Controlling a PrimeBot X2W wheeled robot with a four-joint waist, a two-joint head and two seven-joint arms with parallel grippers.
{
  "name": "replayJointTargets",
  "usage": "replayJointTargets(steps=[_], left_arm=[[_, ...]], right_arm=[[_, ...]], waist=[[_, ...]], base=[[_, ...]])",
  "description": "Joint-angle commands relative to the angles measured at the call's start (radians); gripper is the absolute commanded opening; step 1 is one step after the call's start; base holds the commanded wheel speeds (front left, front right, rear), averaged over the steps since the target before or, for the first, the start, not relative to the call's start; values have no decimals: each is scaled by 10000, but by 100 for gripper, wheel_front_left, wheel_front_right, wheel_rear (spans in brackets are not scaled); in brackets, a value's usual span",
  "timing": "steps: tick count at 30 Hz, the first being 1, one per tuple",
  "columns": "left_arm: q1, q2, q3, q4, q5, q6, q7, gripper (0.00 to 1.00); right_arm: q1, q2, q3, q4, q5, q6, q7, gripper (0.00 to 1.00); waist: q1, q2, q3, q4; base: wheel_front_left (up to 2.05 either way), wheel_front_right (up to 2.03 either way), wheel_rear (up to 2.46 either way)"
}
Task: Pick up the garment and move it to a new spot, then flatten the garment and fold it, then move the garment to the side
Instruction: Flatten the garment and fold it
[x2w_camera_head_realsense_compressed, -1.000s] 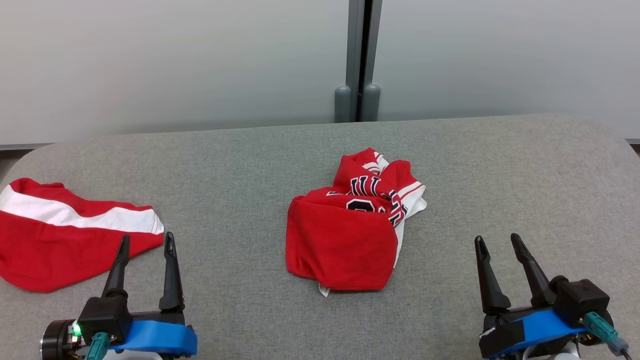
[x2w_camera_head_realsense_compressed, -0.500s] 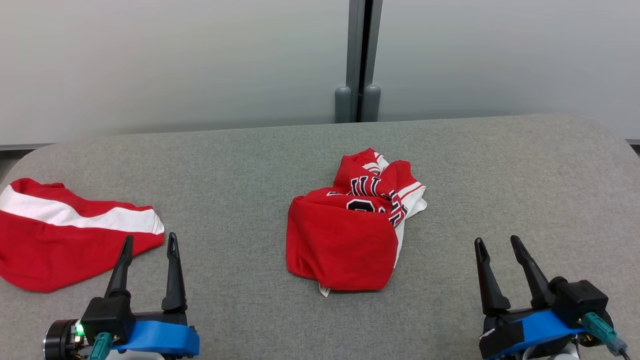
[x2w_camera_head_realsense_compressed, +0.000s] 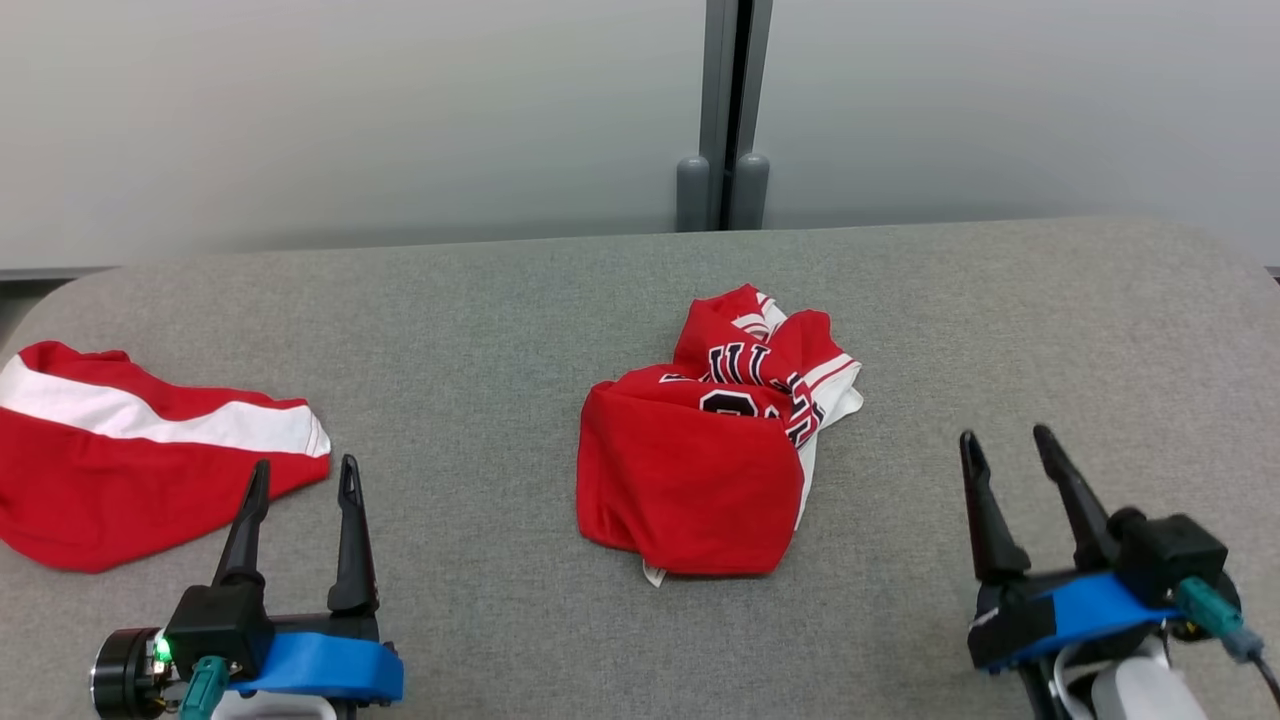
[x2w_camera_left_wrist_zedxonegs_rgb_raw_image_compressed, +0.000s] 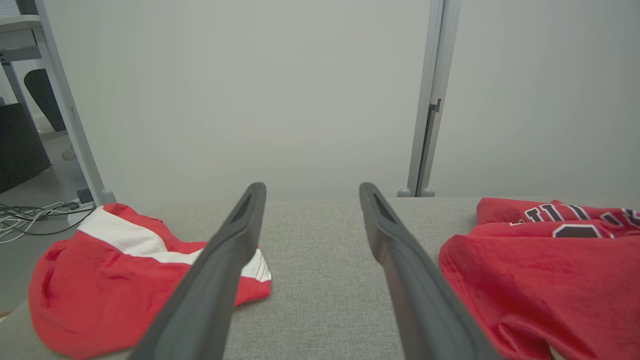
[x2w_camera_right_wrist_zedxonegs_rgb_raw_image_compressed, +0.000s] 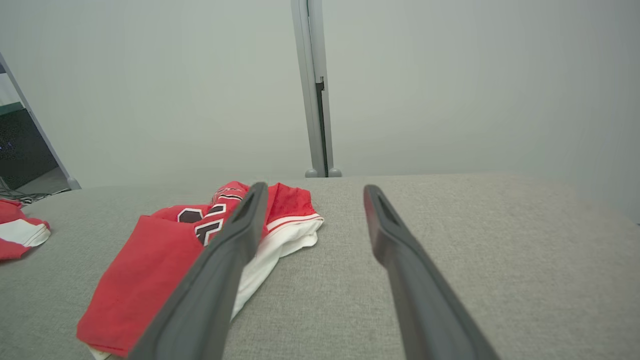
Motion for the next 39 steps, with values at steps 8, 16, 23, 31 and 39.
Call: replayJointTargets(steps=[8,16,23,31,39], left_arm=[[-458,-43,-232,-89,-55,33,-28,100],[-1067,-61,-625,-160,-150,132,-27,100],[-1524,-64,-1104,-237,-398,353,-28,100],[-1856,-67,-1546,-270,-613,576,-27,100],[-1956,-67,-1761,-236,-739,739,-27,100]], right_arm=[[-1788,-653,211,590,-23,5,-35,100],[-4028,-1451,532,2290,-8,5,-33,100],[-5404,-1876,961,4411,107,5,-35,100],[-6127,-1915,1396,6522,366,5,-36,100],[-6203,-1765,1781,7555,639,5,-27,100]], waist=[[0,0,627,300],[0,0,1577,873],[0,0,2280,1381],[0,0,2707,1756],[0,0,2860,1838]], base=[[0,0,0],[0,0,0],[0,0,0],[0,0,0],[0,0,0]])
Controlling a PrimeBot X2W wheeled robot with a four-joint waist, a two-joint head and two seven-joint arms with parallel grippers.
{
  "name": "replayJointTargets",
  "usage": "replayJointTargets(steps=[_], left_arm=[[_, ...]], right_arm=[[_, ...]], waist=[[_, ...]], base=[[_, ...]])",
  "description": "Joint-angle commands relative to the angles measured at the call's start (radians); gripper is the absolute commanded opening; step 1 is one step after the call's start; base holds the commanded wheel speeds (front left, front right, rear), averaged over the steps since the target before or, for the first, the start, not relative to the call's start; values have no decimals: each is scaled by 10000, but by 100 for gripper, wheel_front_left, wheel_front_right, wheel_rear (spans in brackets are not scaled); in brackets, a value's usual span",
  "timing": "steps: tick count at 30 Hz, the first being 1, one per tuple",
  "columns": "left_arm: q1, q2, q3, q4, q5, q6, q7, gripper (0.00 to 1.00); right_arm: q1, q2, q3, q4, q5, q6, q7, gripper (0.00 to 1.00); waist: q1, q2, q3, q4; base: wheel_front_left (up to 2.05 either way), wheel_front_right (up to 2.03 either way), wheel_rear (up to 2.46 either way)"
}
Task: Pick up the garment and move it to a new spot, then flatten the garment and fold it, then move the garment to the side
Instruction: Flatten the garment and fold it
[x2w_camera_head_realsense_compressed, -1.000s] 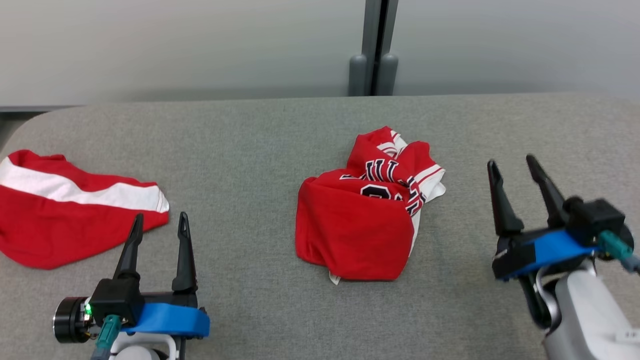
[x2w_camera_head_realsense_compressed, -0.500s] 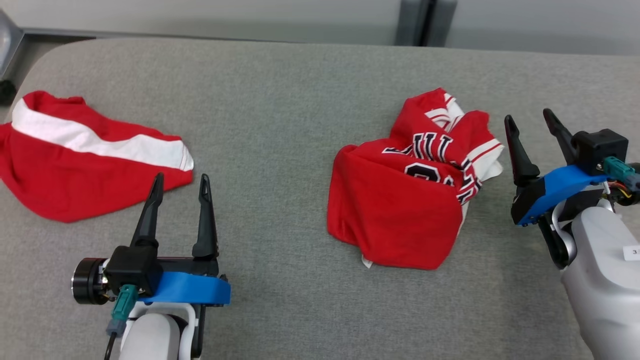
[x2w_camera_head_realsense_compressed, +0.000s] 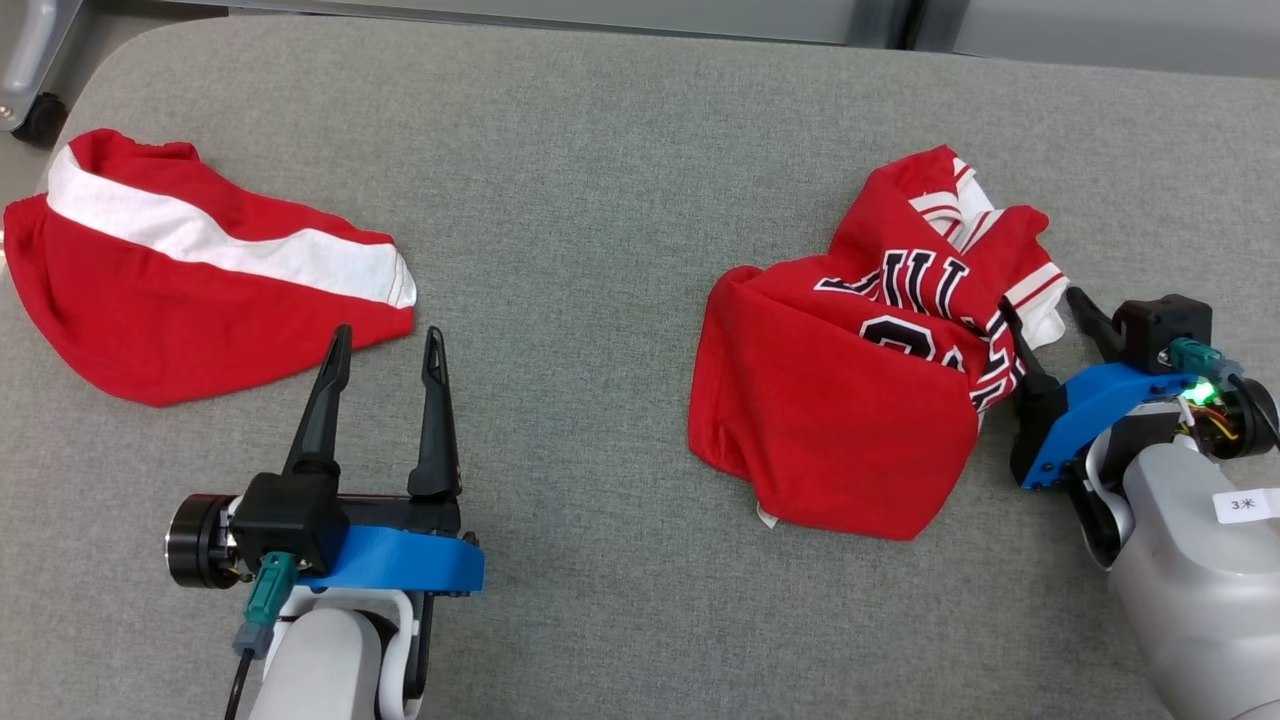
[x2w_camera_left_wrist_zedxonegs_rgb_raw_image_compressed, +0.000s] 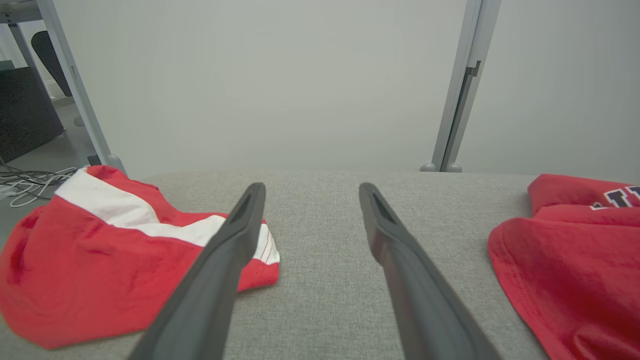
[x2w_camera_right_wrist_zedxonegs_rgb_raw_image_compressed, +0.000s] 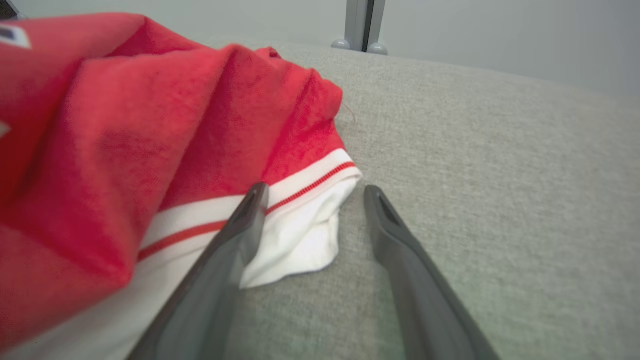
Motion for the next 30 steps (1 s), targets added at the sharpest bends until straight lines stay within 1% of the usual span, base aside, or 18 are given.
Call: replayJointTargets(steps=[1,4,5,6,7,8,13,18,25,28,30], left_arm=[[-162,-8,-50,7,-39,73,-29,100],[-234,-9,-109,35,-80,91,-29,100],[-252,-9,-130,43,-81,85,-29,100],[-263,-6,-144,57,-72,85,-29,100],[-280,-7,-157,67,-65,87,-29,100],[-297,-8,-176,64,-60,100,-29,100],[-186,-8,-101,78,-12,126,-30,100],[99,-8,94,171,58,24,-29,100],[493,-6,381,227,141,-119,-30,100],[641,-7,474,223,144,-164,-29,100],[724,-4,501,242,148,-195,-29,100]], right_arm=[[-95,103,153,193,108,5,-11,100],[-105,237,470,356,294,6,-3,100],[-87,302,587,405,353,6,-2,84],[-110,312,679,443,405,6,5,33],[-137,301,749,479,472,6,6,11],[-166,302,795,503,552,5,6,0],[-103,165,892,135,936,3,-11,0],[460,-200,547,-350,1221,3,-18,0],[1492,-1213,-656,-1000,1406,3,-20,0],[1868,-1629,-1256,-1287,1278,3,-20,0],[2086,-1791,-1600,-1506,1117,3,-20,0]], waist=[[0,-2,16,3],[0,-2,72,16],[0,-2,90,18],[0,-2,101,17],[0,-2,112,16],[0,-2,116,7],[0,-2,-59,-183],[0,-2,-526,-586],[0,-2,-1211,-1152],[0,-2,-1407,-1345],[0,-2,-1527,-1443]], base=[[0,0,0],[0,0,0],[0,0,0],[0,0,0],[0,0,0],[0,0,0],[0,0,0],[0,0,0],[0,0,0],[0,0,0],[0,0,0]])
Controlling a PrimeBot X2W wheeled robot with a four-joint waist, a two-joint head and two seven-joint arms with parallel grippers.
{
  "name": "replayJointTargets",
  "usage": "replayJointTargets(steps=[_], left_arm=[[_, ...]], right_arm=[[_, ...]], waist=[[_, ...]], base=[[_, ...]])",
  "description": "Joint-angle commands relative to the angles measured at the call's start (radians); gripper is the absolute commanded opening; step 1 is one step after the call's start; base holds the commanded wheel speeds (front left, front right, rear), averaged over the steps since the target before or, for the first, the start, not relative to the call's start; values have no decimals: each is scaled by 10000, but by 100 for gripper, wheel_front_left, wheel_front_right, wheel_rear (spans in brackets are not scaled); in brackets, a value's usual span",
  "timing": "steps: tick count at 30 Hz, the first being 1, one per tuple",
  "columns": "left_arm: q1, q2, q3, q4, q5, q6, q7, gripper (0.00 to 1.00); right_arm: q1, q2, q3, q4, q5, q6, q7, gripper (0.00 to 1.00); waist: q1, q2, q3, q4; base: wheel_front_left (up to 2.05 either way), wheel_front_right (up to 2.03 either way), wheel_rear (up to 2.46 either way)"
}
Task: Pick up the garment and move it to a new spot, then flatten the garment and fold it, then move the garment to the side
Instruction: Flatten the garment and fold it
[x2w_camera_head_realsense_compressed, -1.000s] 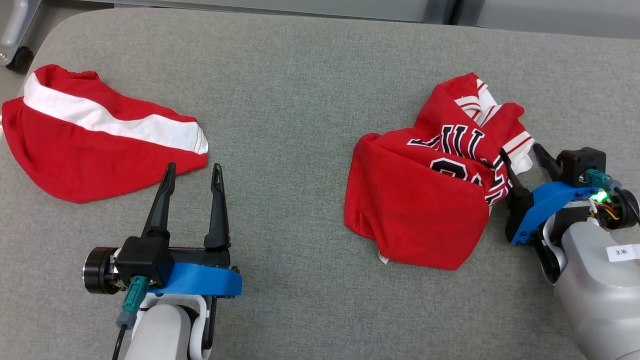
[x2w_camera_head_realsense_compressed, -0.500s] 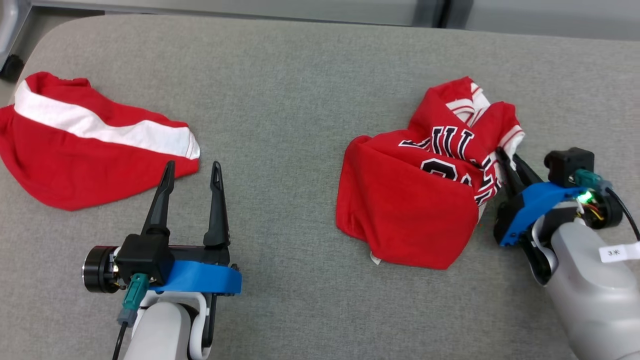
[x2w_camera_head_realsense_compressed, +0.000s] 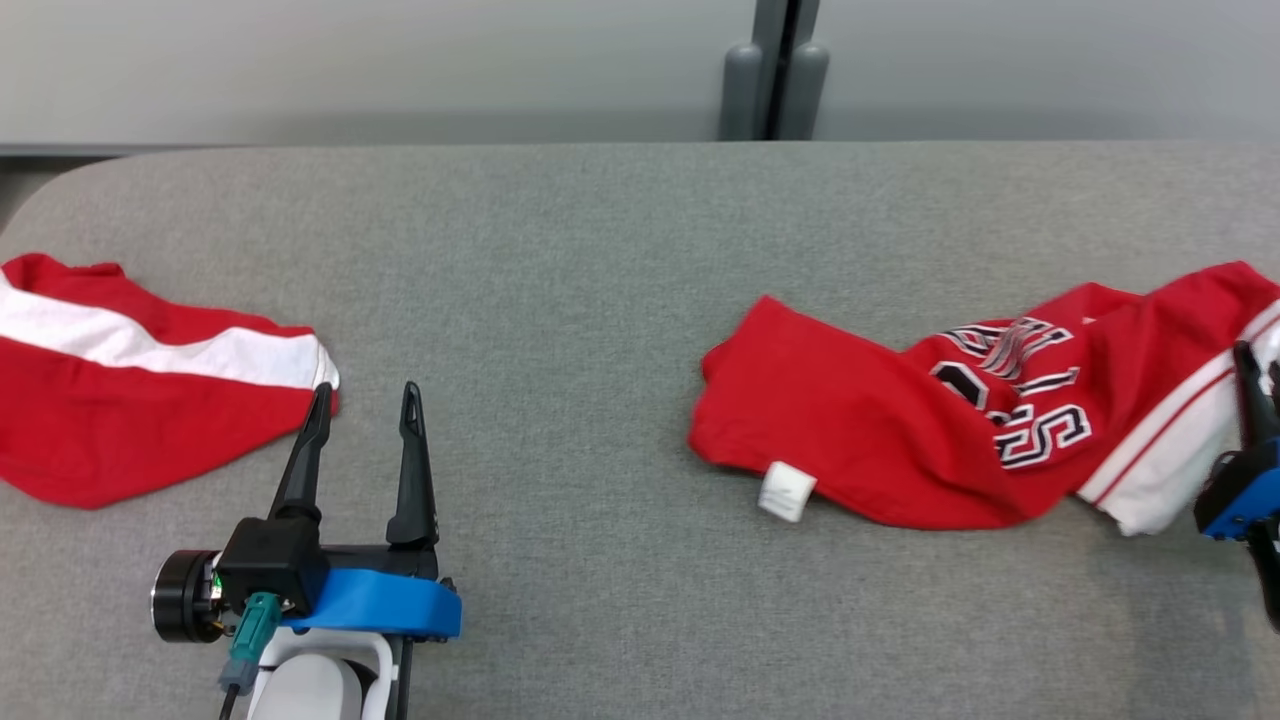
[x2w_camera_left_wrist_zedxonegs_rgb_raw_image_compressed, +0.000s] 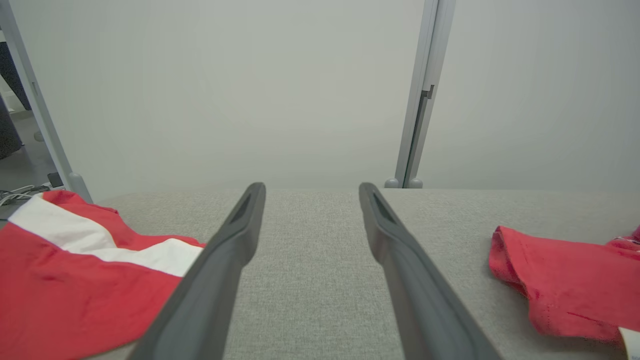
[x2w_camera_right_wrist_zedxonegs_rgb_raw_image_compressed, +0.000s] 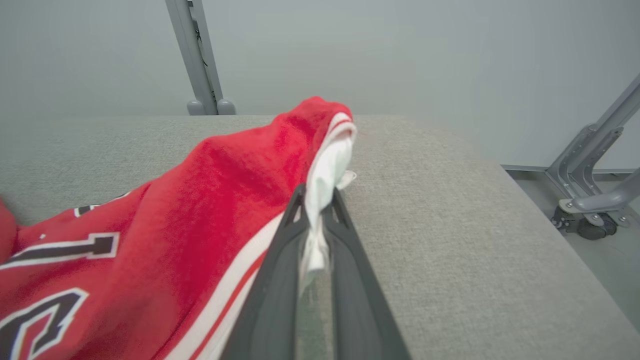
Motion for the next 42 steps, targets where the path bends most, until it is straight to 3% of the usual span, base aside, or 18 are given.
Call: replayJointTargets(steps=[1,6,12,22,37,42], left_arm=[[121,0,72,20,29,-26,-27,100],[279,0,131,69,-19,-51,-27,100],[391,1,141,98,-115,-74,-27,100],[475,-1,-45,9,-302,-52,-28,100],[334,-1,-153,-28,-546,64,-27,100],[190,-2,-251,12,-606,106,-27,100]], right_arm=[[296,-139,-314,-280,-189,1,-10,0],[657,-41,-765,-1050,-566,1,-12,0],[640,474,-412,-2039,-933,1,-10,0],[-77,1723,2247,-3515,-829,1,-10,0],[-470,3408,5485,-3123,-267,3,-10,0],[-565,3634,6642,-2925,69,3,-10,0]], waist=[[1,1,-262,-233],[1,1,-549,-400],[1,1,-761,-458],[1,1,-846,93],[1,1,-544,809],[1,1,-416,931]], base=[[0,0,0],[0,0,0],[0,0,0],[0,0,0],[0,0,0],[0,0,0]])
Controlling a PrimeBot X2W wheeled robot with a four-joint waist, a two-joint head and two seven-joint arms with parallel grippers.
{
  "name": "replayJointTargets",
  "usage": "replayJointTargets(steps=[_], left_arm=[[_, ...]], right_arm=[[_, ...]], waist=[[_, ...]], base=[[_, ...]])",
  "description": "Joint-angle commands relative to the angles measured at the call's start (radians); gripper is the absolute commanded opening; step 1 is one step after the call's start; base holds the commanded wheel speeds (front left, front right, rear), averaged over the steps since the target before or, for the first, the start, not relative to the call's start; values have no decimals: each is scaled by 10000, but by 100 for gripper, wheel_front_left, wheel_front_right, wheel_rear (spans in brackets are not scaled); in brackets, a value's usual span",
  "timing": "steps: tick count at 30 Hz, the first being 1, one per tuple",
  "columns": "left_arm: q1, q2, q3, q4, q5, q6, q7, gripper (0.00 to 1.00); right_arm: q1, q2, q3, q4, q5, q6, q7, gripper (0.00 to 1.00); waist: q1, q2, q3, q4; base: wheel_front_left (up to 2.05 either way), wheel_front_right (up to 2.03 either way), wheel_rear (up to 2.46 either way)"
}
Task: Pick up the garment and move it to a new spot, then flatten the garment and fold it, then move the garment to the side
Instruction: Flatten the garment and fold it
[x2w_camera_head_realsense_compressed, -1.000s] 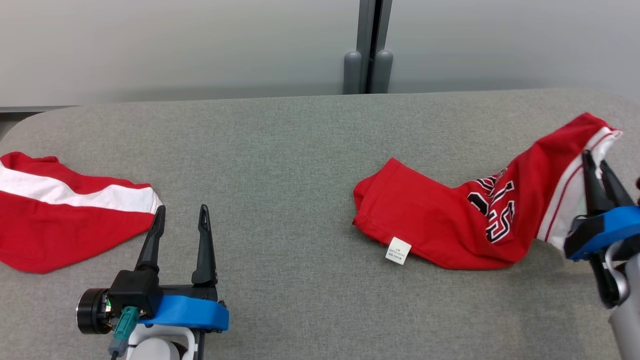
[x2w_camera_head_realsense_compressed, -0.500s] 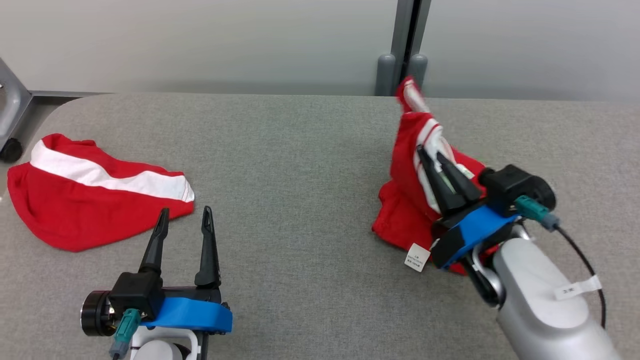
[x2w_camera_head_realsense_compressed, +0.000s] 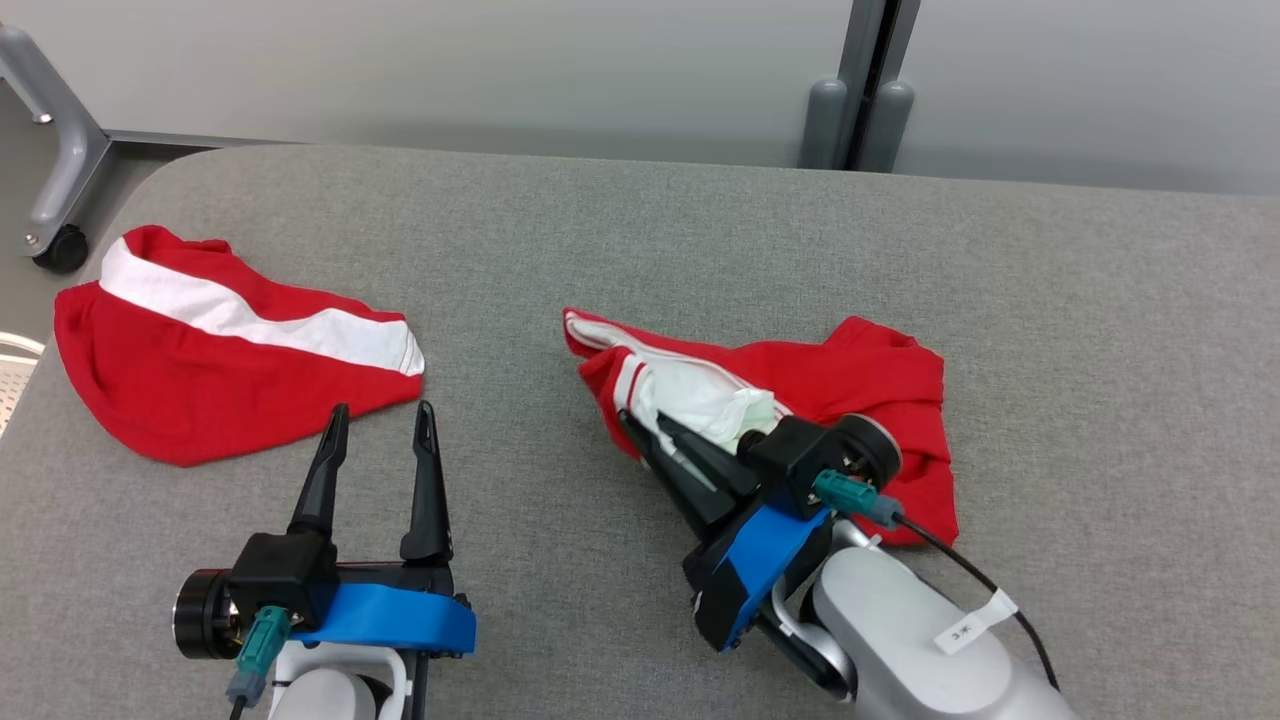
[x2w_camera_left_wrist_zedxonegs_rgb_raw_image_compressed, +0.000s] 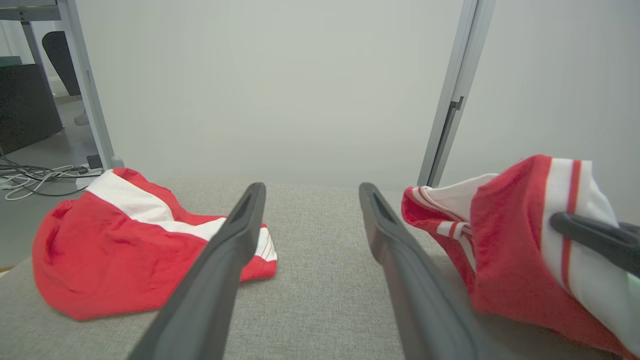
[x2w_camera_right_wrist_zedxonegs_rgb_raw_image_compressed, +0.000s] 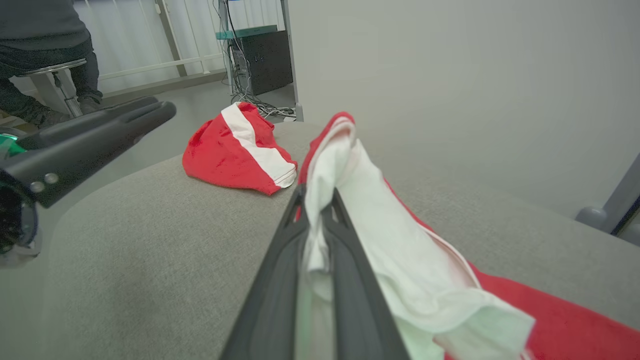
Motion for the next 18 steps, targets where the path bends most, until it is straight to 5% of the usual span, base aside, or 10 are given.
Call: replayJointTargets(steps=[1,5,6,7,8,18], left_arm=[[-164,-2,-37,5,-64,44,-28,100],[-229,-2,-167,46,-147,114,-28,100],[-237,-2,-186,60,-173,128,-27,100],[-237,-1,-194,74,-185,131,-27,100],[-228,-1,-189,79,-183,147,-28,100],[65,-2,114,48,-84,144,-27,100]], right_arm=[[-67,35,434,-86,301,3,-10,0],[-49,20,1260,-296,918,1,-10,0],[-18,21,1393,-355,1029,3,-11,7],[0,23,1476,-404,1058,3,-10,67],[44,25,1568,-435,1125,3,-10,100],[512,-39,251,-909,339,1,-10,100]], waist=[[-1,-1,52,47],[-1,-1,96,91],[-1,-1,90,86],[-1,-1,78,78],[-1,-1,64,59],[-1,-1,-255,-514]], base=[[0,0,0],[0,0,0],[0,0,0],[0,0,0],[0,0,0],[0,0,0]])
